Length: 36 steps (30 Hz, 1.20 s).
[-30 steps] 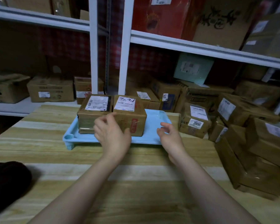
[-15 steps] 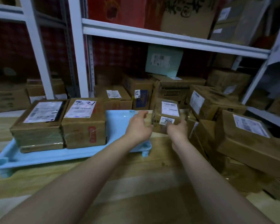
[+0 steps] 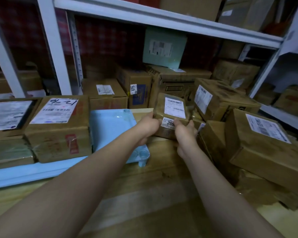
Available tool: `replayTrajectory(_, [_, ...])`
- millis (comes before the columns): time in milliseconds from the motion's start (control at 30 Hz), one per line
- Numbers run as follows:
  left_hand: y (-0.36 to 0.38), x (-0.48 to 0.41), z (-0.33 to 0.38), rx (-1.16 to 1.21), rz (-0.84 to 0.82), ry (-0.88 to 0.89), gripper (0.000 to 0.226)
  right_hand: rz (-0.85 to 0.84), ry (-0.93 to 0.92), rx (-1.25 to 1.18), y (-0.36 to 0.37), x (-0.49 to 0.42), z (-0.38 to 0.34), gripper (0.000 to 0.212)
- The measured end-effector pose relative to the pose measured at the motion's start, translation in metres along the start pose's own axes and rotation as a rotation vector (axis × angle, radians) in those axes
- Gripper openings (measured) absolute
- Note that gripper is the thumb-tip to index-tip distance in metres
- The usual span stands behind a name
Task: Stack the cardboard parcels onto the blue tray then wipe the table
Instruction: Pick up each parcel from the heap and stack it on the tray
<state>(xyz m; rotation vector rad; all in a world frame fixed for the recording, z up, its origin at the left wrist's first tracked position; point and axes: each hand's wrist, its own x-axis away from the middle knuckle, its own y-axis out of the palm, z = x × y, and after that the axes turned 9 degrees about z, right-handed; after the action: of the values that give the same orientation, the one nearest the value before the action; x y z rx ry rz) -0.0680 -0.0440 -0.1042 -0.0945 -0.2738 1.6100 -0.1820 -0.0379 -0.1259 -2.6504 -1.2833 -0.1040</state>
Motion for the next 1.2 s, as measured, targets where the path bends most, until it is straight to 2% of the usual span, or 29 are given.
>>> replayTrajectory(133, [-0.009, -0.002, -0.008, 0.063, 0.057, 0.073, 0.055, 0.003, -0.091, -0.117, -0.004, 0.013, -0.002, 0.06])
replayTrajectory(267, [-0.031, 0.023, 0.001, 0.151, 0.081, 0.095, 0.045, -0.006, -0.118, -0.242, -0.014, 0.033, -0.011, 0.042])
replayTrajectory(367, [-0.041, 0.045, -0.001, 0.179, 0.106, 0.135, 0.042, -0.047, -0.112, -0.293, -0.024, 0.056, -0.014, 0.037])
replayTrajectory(600, [-0.07, 0.104, -0.005, 0.207, 0.214, 0.122, 0.021, -0.136, -0.082, -0.44, -0.052, 0.107, -0.011, 0.019])
replayTrajectory(700, [-0.078, 0.124, -0.006, 0.218, 0.232, 0.092, 0.004, -0.159, -0.071, -0.456, -0.059, 0.116, -0.004, 0.019])
replayTrajectory(800, [-0.089, 0.142, -0.005, 0.233, 0.23, 0.086, 0.005, -0.174, -0.054, -0.475, -0.065, 0.128, 0.001, 0.019])
replayTrajectory(967, [-0.1, 0.16, -0.004, 0.208, 0.229, 0.056, 0.033, -0.165, -0.027, -0.526, -0.068, 0.146, 0.002, 0.018])
replayTrajectory(1200, [-0.102, 0.173, -0.002, 0.2, 0.178, 0.042, 0.047, -0.119, -0.05, -0.488, -0.074, 0.148, 0.007, 0.023])
